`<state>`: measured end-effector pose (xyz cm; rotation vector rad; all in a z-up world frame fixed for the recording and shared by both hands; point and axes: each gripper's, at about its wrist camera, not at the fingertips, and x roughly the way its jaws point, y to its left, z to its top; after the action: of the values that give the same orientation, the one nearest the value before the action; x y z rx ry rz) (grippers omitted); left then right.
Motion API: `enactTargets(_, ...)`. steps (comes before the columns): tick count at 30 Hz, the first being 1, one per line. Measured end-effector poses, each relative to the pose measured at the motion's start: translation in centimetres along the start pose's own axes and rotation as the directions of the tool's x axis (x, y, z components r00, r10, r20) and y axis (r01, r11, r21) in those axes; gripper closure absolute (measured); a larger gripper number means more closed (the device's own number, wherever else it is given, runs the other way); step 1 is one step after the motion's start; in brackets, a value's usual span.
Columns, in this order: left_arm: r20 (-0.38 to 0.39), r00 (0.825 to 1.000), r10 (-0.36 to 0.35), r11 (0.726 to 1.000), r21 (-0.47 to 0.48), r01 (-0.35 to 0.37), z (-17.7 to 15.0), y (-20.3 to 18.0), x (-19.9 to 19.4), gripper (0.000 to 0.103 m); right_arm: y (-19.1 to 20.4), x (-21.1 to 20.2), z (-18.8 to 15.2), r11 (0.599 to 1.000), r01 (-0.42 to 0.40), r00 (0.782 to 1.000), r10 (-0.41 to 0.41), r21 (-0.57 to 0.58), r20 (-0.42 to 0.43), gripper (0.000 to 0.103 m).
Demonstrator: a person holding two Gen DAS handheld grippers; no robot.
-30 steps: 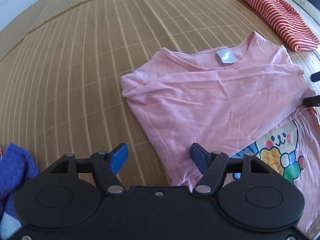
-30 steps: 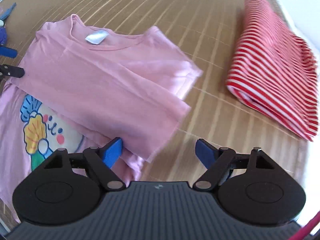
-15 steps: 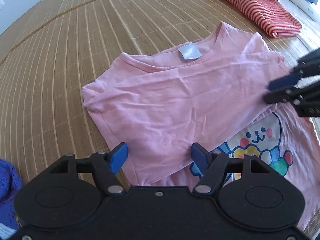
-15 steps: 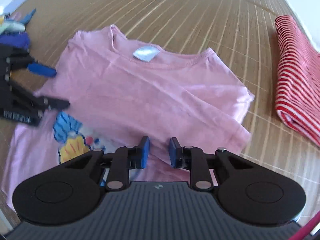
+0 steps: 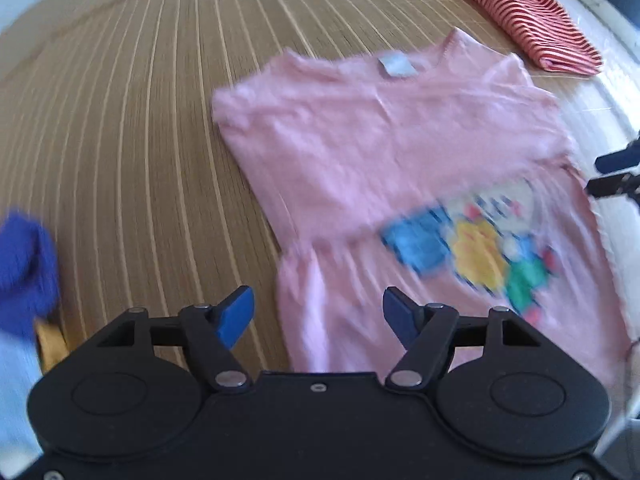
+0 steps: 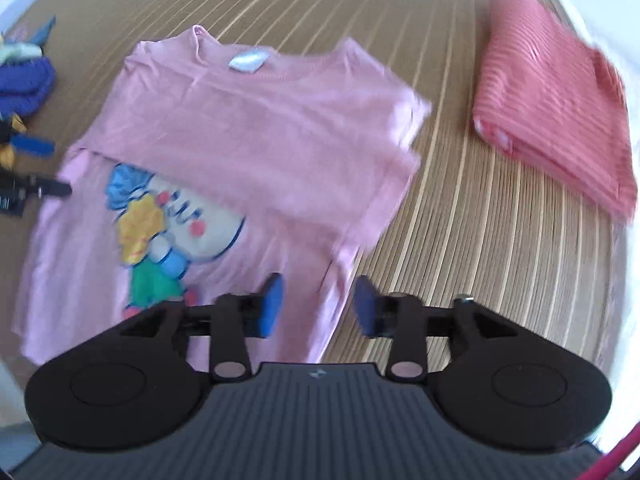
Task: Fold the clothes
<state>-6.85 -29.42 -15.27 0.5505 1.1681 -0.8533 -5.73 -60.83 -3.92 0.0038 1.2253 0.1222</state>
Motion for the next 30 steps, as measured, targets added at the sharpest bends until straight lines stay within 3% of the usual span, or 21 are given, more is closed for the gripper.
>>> enactTargets(3, -0.045, 0.998, -0.040, 0.997, -0.072, 0.036, -3.0, -0.9, -0.6, 0.030, 0.3, -0.8, -2.8, 0.997, -0.032, 0.999, 0.034, 0.072, -0.032, 0.052)
enactTargets(11, -0.094, 0.996, 0.004, 0.986, -0.165, -0.019, -8.7, -2.5, -0.5, 0.034, 3.3, -2.2, -9.4, 0.990, -0.014, 0.997, 0.024, 0.139, -0.074, 0.047)
enactTargets(14, -0.104, 0.995, 0.011, 0.986, -0.166, -0.028, -9.7, -2.4, -0.1, 0.044, 4.2, -2.1, -11.2, 0.988, 0.006, 0.996, 0.008, 0.157, -0.087, 0.047)
enactTargets(21, -0.077, 0.996, 0.045, 0.990, -0.132, -0.055, -10.5, -3.0, 0.4, 0.044, 5.7, -0.6, -13.7, 0.984, 0.054, 0.992, -0.034, 0.171, -0.118, 0.047)
enactTargets(25, -0.061, 0.997, 0.041, 0.993, -0.105, -0.047, -10.6, -3.6, 0.4, 0.059, 6.5, -0.1, -14.1, 0.981, 0.103, 0.990, -0.086, 0.162, -0.109, 0.047)
enactTargets(28, -0.059, 0.998, 0.034, 0.996, -0.079, -0.038, -10.3, -3.9, 0.3, 0.071, 7.2, -0.1, -14.1, 0.988, 0.114, 0.989, -0.103, 0.103, -0.102, 0.058)
enactTargets(29, -0.058, 0.998, 0.027, 0.997, -0.077, -0.031, -10.3, -4.0, 0.3, 0.082, 7.3, -0.1, -14.1, 0.989, 0.117, 0.989, -0.108, 0.086, -0.100, 0.068)
enactTargets(30, -0.060, 0.998, 0.017, 0.996, -0.081, -0.022, -10.2, -4.0, 0.3, 0.088, 7.4, -0.2, -14.1, 0.991, 0.108, 0.990, -0.101, 0.074, -0.098, 0.084)
